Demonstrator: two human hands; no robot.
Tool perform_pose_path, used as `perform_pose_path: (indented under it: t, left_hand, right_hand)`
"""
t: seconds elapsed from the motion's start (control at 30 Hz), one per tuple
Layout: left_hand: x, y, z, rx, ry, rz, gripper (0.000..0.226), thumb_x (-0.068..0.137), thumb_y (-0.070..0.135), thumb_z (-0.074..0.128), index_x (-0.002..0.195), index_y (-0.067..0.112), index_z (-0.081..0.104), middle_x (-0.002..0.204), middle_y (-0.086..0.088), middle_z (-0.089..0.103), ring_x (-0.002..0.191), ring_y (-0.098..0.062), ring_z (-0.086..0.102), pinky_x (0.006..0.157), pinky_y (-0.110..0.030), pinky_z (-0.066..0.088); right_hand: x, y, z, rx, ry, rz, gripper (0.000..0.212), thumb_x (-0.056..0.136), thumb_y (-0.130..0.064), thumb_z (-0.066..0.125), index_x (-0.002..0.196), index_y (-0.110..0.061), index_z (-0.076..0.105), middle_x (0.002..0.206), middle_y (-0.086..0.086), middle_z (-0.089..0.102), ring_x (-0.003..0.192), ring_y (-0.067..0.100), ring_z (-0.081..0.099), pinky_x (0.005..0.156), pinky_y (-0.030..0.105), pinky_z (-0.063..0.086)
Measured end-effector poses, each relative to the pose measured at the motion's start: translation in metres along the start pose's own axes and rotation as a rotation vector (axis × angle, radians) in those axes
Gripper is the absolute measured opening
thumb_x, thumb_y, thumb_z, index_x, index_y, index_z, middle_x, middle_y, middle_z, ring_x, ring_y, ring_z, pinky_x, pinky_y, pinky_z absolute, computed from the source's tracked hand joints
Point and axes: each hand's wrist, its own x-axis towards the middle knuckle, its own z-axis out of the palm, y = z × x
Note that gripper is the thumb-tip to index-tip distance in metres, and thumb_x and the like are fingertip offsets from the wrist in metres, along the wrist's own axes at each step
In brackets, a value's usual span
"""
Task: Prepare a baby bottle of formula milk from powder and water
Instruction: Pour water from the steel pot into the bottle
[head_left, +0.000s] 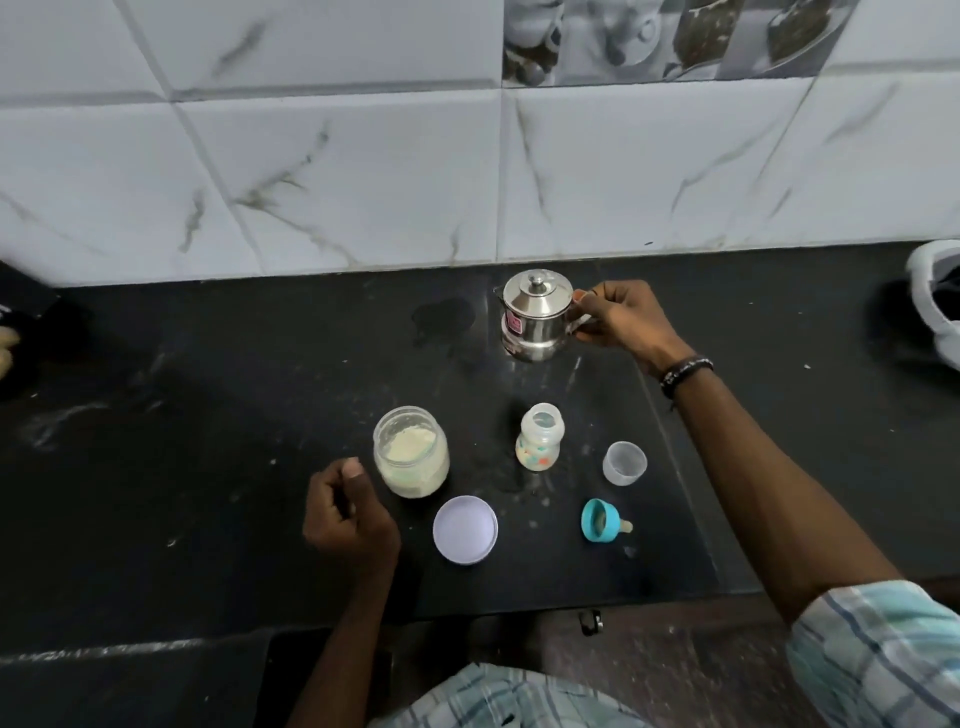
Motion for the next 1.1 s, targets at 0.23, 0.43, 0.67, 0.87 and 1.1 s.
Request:
perform_pose_path:
  t: [0.23,0.43,0.67,0.87,1.1]
  left_hand:
    - [-0.027,0.077,0.042,-0.263,-0.347,0.192,0.013,0.088,0.022,0.071,0.092,0.014,0.063,0.081,0.006,0.059,0.071,-0.008,0.057,0.064,-0.02,0.046]
    - [-0.043,0.081,0.087,-0.031,-0.838,-0.133,0.09,0.069,0.026,0.089,0.144,0.012,0.041,0.141,-0.004,0.051,0.129,-0.012,0.049,0.103,-0.024,0.044]
    - [-0.038,0.055,0.114,0.044,-1.046,-0.277,0.083,0.066,0.027,0.091,0.137,0.015,0.051,0.129,-0.001,0.063,0.115,-0.015,0.061,0.094,-0.024,0.049]
    - [-0.041,0.047,0.117,0.057,-1.037,-0.163,0.053,0.066,0.029,0.09,0.114,0.022,0.066,0.103,0.012,0.07,0.086,-0.002,0.065,0.071,-0.005,0.05]
    - [-0.043,0.044,0.118,0.048,-1.025,-0.171,0.051,0.066,0.023,0.089,0.112,0.023,0.067,0.103,0.009,0.073,0.089,-0.004,0.068,0.075,-0.015,0.052]
  right_hand:
    - [-0.046,-0.003,-0.045,-0.019,-0.009,-0.053,0.032,0.097,-0.022,0.061,0.066,-0.015,0.057,0.083,0.007,0.074,0.059,0.006,0.067,0.069,0.031,0.06]
    - [-0.065,-0.003,-0.064,-0.138,0.002,-0.079,0.03,0.096,-0.017,0.062,0.067,-0.011,0.057,0.079,0.02,0.067,0.064,0.012,0.066,0.081,0.051,0.057]
    - [-0.068,-0.006,-0.062,-0.521,0.036,-0.17,0.024,0.083,-0.029,0.067,0.066,-0.012,0.064,0.065,0.004,0.071,0.063,0.018,0.063,0.065,0.045,0.055]
    - [-0.067,-0.015,-0.05,-0.771,0.014,-0.191,0.021,0.08,-0.032,0.067,0.064,-0.02,0.062,0.063,-0.008,0.066,0.064,0.012,0.061,0.062,0.028,0.044]
    - [-0.064,-0.019,-0.037,-0.992,-0.012,-0.265,0.02,0.079,-0.034,0.063,0.069,-0.017,0.06,0.067,-0.001,0.065,0.067,0.027,0.06,0.066,0.035,0.048]
